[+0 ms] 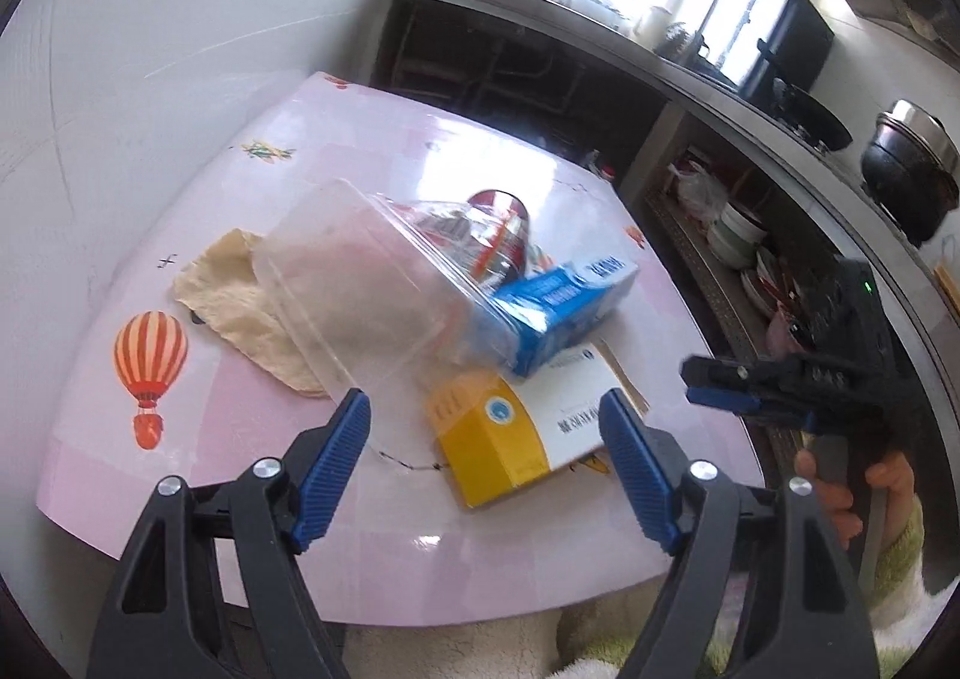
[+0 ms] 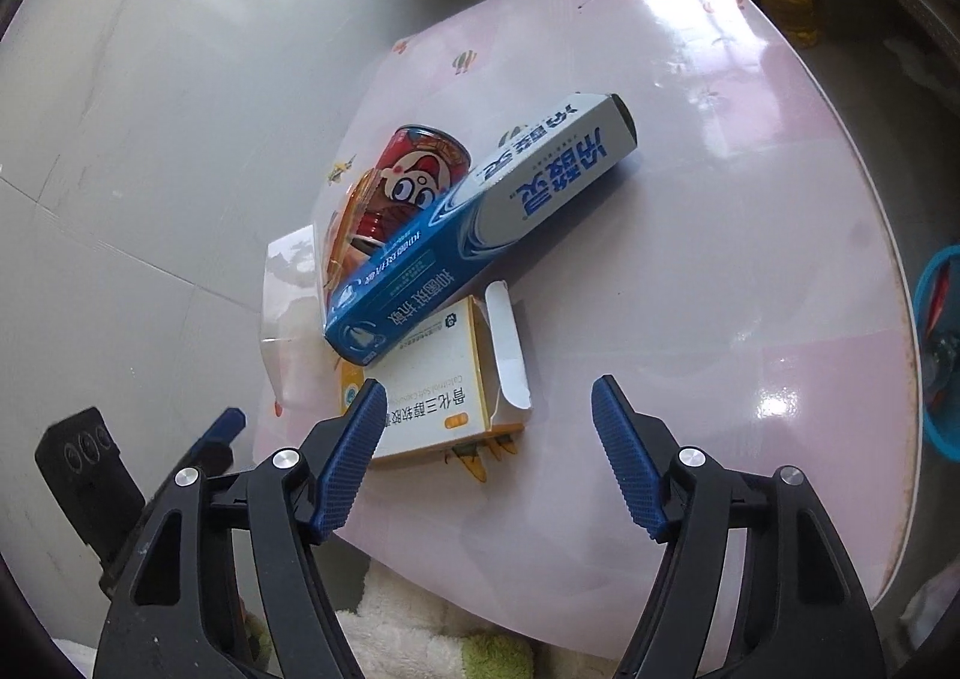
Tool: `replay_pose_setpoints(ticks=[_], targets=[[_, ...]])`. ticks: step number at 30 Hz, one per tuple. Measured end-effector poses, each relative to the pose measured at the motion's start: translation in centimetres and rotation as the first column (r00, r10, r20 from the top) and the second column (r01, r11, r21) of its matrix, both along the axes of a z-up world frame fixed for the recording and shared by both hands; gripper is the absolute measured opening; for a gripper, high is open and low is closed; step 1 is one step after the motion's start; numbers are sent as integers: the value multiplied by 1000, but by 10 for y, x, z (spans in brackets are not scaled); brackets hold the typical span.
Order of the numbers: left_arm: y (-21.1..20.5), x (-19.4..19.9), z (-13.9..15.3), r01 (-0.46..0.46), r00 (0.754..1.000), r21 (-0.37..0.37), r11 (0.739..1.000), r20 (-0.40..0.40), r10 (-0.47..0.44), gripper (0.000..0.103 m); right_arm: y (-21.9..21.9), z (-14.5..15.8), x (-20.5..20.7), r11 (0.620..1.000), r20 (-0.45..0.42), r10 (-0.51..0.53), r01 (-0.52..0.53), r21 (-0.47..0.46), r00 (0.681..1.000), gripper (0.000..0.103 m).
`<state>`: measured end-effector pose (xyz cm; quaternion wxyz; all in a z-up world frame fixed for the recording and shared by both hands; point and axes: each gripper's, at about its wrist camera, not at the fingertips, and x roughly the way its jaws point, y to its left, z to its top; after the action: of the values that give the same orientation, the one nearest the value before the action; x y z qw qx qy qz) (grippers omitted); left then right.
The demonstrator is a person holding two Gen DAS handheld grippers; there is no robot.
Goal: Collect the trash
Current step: 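Close the left gripper on the clear plastic container and lift it, then grasp the yellow-white medicine box with the right gripper while the left holds the container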
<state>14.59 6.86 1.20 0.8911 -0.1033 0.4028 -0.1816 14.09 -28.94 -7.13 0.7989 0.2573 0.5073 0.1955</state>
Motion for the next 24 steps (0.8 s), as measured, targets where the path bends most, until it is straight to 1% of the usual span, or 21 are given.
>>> replay_pose_setpoints(ticks=[1,3,5,7,9,10,12,14,16,19,24], targets=[[7,10,1,-42,999,-18,999,-12,42,81,0,0,0,1000,-2,0,0,0,1000,68],[23,30,2,-114,993,-86,990,-43,111,85,-2,-1,-2,1000,-5,-4,4,3,1000,68],[34,50,-1,-183,980,-100,978,-99,173,92,-5,-2,-2,1000,-10,-13,13,8,1000,68],[40,72,-9,-213,966,-94,973,-173,195,93,-12,-4,-4,1000,-17,-23,23,18,1000,69],[47,89,-19,-245,942,-115,963,-261,208,93,-18,-7,-5,999,-22,-32,33,24,999,69],[52,97,-25,-271,928,-151,951,-304,216,93,-20,-7,-5,999,-23,-36,36,26,999,69],[60,106,-31,-314,905,-204,927,-359,228,93,-23,-7,-6,999,-23,-42,42,30,999,69],[64,110,-33,-340,892,-229,912,-387,235,94,-26,-7,-7,998,-23,-46,47,35,999,69],[64,116,-35,-355,879,-234,905,-413,238,94,-29,-7,-6,998,-25,-49,50,41,998,69],[58,120,-36,-350,869,-226,909,-440,225,94,-31,-8,-6,997,-30,-50,51,49,998,69],[51,123,-44,-360,851,-207,910,-474,229,94,-32,-9,-7,997,-31,-42,44,61,999,69]])
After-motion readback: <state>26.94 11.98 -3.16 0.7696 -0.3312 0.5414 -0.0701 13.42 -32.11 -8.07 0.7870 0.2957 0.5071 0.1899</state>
